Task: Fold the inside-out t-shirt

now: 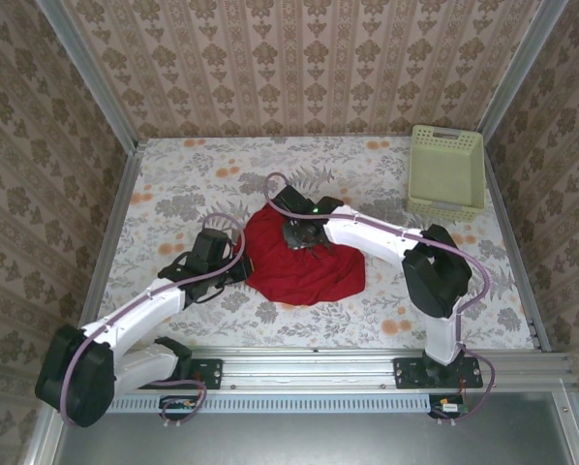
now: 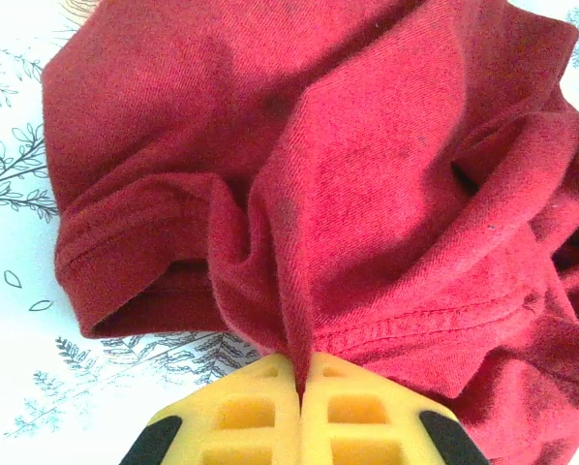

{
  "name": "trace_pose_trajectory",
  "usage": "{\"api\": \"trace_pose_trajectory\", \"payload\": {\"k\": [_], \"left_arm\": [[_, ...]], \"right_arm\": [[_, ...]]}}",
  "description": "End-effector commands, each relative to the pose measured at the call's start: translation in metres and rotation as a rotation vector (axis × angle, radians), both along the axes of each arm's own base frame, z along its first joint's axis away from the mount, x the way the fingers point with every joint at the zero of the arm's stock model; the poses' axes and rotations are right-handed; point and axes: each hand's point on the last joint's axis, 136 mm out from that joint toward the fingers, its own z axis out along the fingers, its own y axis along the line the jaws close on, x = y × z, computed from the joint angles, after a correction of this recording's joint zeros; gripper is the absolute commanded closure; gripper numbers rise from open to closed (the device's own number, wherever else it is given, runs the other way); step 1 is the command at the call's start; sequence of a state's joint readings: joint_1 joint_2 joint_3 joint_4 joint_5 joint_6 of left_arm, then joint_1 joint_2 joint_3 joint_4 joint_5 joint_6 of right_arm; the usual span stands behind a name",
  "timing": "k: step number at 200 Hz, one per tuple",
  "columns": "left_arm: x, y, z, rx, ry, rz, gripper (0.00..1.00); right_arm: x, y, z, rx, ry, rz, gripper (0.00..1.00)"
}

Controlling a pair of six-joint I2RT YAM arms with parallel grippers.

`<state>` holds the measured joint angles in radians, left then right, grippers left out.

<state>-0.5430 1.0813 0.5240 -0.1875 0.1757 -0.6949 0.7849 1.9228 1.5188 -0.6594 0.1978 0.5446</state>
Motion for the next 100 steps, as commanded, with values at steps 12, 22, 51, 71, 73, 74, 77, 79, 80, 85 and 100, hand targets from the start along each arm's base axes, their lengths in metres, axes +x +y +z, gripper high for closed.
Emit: {"api": "trace_pose_trajectory", "payload": {"k": [12,22,51,71,73,74,77,79,80,85,100], "left_arm": [[-0.001,-0.001,0.008,0.009,-0.029,-0.026,1.00],[-0.001,0.000,0.011,0.011,-0.035,-0.027,1.00],[0.004,0.006,0.029,0.041,-0.083,-0.029,1.00],[0.013,0.016,0.055,0.055,-0.141,-0.015,1.00],[0.015,0.017,0.059,0.055,-0.148,-0.014,1.00],[0.015,0.018,0.061,0.055,-0.150,-0.010,1.00],[0.018,0.021,0.067,0.054,-0.162,-0.004,1.00],[0.019,0.022,0.070,0.052,-0.169,-0.001,1.00],[0.020,0.023,0.072,0.051,-0.172,0.001,1.00],[0.025,0.028,0.083,0.047,-0.191,0.015,1.00],[0.040,0.038,0.126,0.026,-0.273,0.043,1.00]], "right_arm": [[0.003,-0.005,-0.007,-0.053,0.007,0.006,0.86],[0.006,-0.004,0.004,-0.045,-0.020,0.013,0.94],[0.011,-0.012,0.059,-0.011,-0.149,0.011,1.00],[0.006,-0.025,0.102,0.028,-0.243,0.002,1.00],[0.006,-0.027,0.106,0.032,-0.252,0.001,1.00],[0.005,-0.027,0.108,0.034,-0.256,0.002,1.00],[0.004,-0.029,0.116,0.044,-0.273,0.002,1.00],[0.003,-0.030,0.120,0.049,-0.282,0.002,1.00],[0.002,-0.031,0.123,0.052,-0.287,0.002,1.00],[0.000,-0.035,0.135,0.067,-0.314,-0.003,1.00],[-0.009,-0.044,0.172,0.125,-0.387,0.003,1.00]]}}
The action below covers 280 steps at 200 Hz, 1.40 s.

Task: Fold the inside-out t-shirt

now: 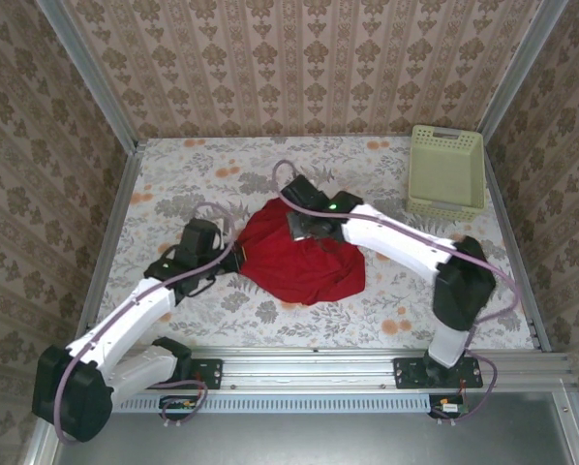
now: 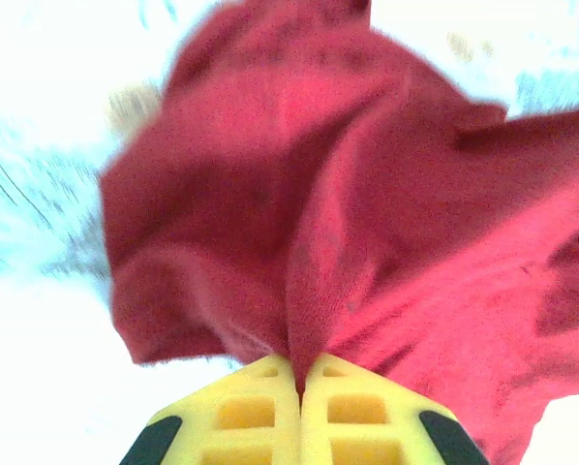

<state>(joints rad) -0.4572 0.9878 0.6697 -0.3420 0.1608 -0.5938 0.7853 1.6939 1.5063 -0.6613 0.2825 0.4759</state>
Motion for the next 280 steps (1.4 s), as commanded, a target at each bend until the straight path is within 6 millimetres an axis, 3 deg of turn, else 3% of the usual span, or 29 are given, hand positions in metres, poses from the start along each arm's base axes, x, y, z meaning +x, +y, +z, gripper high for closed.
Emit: {"api": "trace_pose_trajectory", "payload": {"k": [1,21,24,35,51,65,82,116,136,179,194,208,235,257,280], "left_arm": [[0.020,0.018,0.068,0.005,-0.149,0.016,1.00],[0.028,0.021,0.142,-0.016,-0.294,0.011,1.00],[0.028,0.021,0.153,-0.020,-0.317,0.008,1.00],[0.023,0.017,0.186,-0.047,-0.388,-0.016,1.00],[0.014,0.011,0.202,-0.075,-0.434,-0.045,1.00],[0.009,0.002,0.183,-0.084,-0.400,-0.079,1.00],[0.008,-0.001,0.129,-0.046,-0.277,-0.082,1.00],[-0.001,0.002,0.013,0.031,0.021,-0.063,1.00],[-0.009,0.006,-0.025,0.056,0.113,-0.049,1.00],[-0.013,0.013,-0.038,0.045,0.119,0.000,1.00],[-0.014,0.014,-0.043,0.038,0.129,0.010,1.00],[-0.015,0.015,-0.047,0.038,0.138,0.011,1.00],[-0.017,0.018,-0.056,0.052,0.156,0.022,1.00],[-0.017,0.019,-0.060,0.059,0.165,0.026,1.00],[-0.016,0.020,-0.061,0.058,0.167,0.031,1.00]], "right_arm": [[-0.011,-0.025,0.078,0.067,-0.176,-0.010,1.00],[-0.024,-0.036,0.120,0.144,-0.264,-0.010,1.00],[-0.030,-0.040,0.134,0.171,-0.290,-0.008,1.00],[-0.040,-0.046,0.150,0.207,-0.321,-0.005,1.00],[-0.051,-0.056,0.151,0.230,-0.324,-0.026,1.00],[-0.058,-0.064,0.133,0.225,-0.291,-0.044,1.00],[-0.065,-0.063,0.090,0.210,-0.204,-0.054,1.00],[-0.079,-0.036,0.005,0.197,0.015,-0.019,1.00],[-0.078,-0.013,-0.025,0.148,0.085,0.011,1.00],[-0.055,0.030,-0.055,0.051,0.190,0.017,1.00],[-0.054,0.044,-0.057,0.041,0.208,0.056,0.78],[-0.059,0.047,-0.050,0.041,0.188,0.090,0.65],[-0.073,0.020,-0.039,0.033,0.143,0.091,0.55],[-0.087,-0.013,-0.040,0.004,0.133,0.072,0.56],[-0.098,-0.039,-0.055,0.002,0.156,0.066,0.59]]}}
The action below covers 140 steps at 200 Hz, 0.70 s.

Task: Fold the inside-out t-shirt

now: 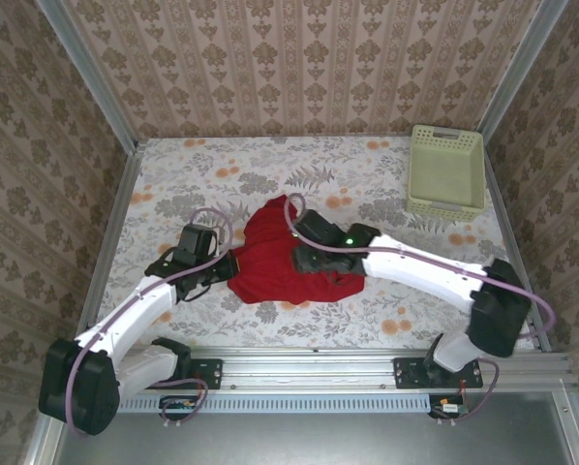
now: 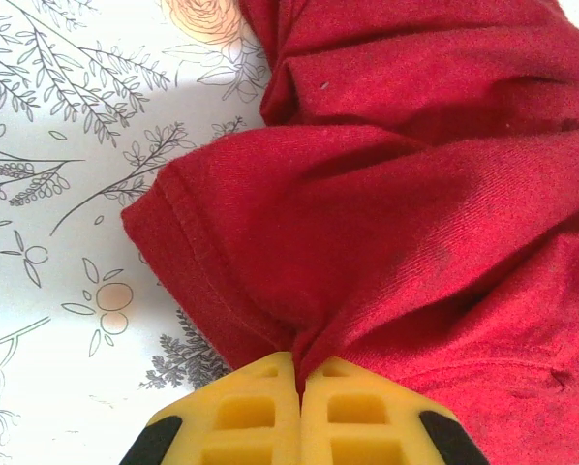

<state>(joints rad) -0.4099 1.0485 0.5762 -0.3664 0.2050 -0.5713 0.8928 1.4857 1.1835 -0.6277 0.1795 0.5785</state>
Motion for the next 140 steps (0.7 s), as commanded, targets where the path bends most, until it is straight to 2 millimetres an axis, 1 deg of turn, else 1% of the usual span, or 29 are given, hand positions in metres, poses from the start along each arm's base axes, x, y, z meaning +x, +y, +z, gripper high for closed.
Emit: {"api": "trace_pose_trajectory", "payload": {"k": [1,18,57,119,125,140], "left_arm": [[0.003,0.004,-0.003,0.003,0.000,0.031,1.00],[0.004,0.004,-0.002,0.003,-0.001,0.028,1.00],[0.004,0.003,0.000,0.000,-0.001,0.024,1.00],[0.004,0.003,0.000,-0.002,0.001,0.024,1.00],[0.004,0.003,0.000,-0.001,0.001,0.023,1.00],[0.004,0.003,0.000,0.003,0.000,0.023,1.00]], "right_arm": [[-0.010,-0.033,-0.014,-0.051,0.012,-0.012,0.59],[-0.013,-0.040,-0.031,-0.062,0.042,0.019,0.59],[-0.008,-0.042,-0.050,-0.120,0.061,0.060,0.57],[0.001,-0.035,-0.069,-0.166,0.091,0.064,0.54],[0.002,-0.035,-0.071,-0.171,0.092,0.064,0.56],[0.002,-0.033,-0.069,-0.173,0.088,0.068,0.69]]}}
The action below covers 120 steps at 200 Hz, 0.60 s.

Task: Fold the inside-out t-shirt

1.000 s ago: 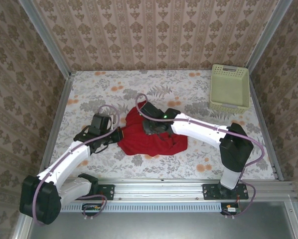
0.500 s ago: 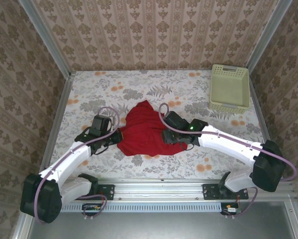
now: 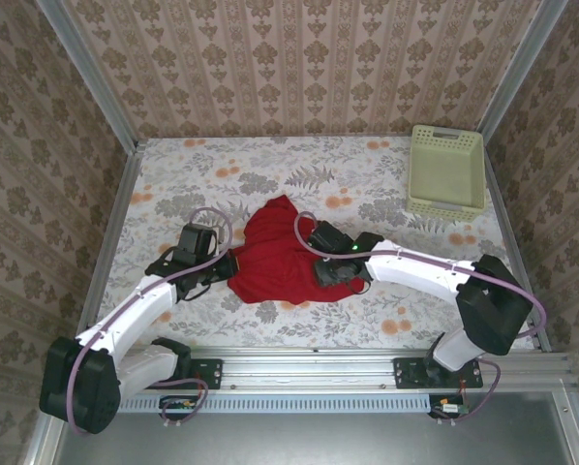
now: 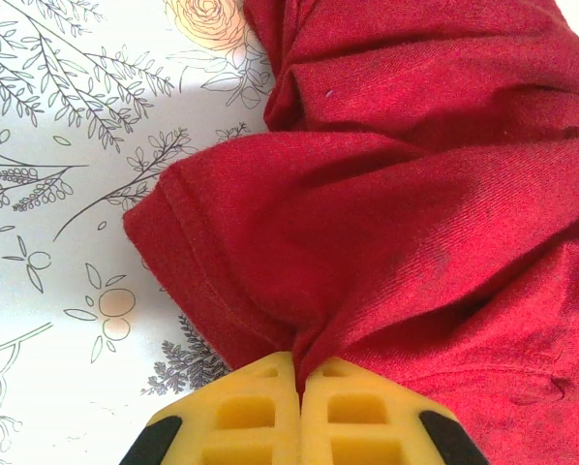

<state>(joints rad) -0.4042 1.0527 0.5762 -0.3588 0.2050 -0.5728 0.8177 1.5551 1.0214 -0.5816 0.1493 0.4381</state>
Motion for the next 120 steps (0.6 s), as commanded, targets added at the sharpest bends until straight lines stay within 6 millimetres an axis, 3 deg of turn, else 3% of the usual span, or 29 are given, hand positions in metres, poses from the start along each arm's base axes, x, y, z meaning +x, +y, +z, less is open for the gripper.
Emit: {"api": "trace_pose_trajectory", "payload": {"k": [1,24,40,66,88,101,120], "left_arm": [[0.002,0.002,0.000,0.006,0.003,0.016,1.00],[0.003,0.006,-0.001,0.022,0.006,0.029,1.00],[0.004,0.009,-0.003,0.032,0.018,0.043,1.00],[0.006,0.007,-0.006,0.017,0.019,0.046,1.00],[0.006,0.006,-0.008,0.010,0.026,0.047,1.00],[0.005,0.006,-0.011,0.009,0.033,0.044,1.00],[0.004,0.003,-0.013,0.003,0.040,0.032,1.00]], "right_arm": [[0.008,0.006,0.009,0.007,-0.022,0.005,0.70],[0.002,-0.001,0.024,-0.002,-0.053,-0.005,0.92],[-0.009,-0.014,0.036,-0.006,-0.085,-0.025,0.97],[-0.034,-0.034,0.036,0.071,-0.085,-0.094,0.98],[-0.054,-0.052,0.015,0.149,-0.071,-0.187,0.97],[-0.060,-0.054,0.005,0.228,-0.071,-0.222,0.97],[-0.067,-0.054,-0.007,0.299,-0.064,-0.245,0.86]]}}
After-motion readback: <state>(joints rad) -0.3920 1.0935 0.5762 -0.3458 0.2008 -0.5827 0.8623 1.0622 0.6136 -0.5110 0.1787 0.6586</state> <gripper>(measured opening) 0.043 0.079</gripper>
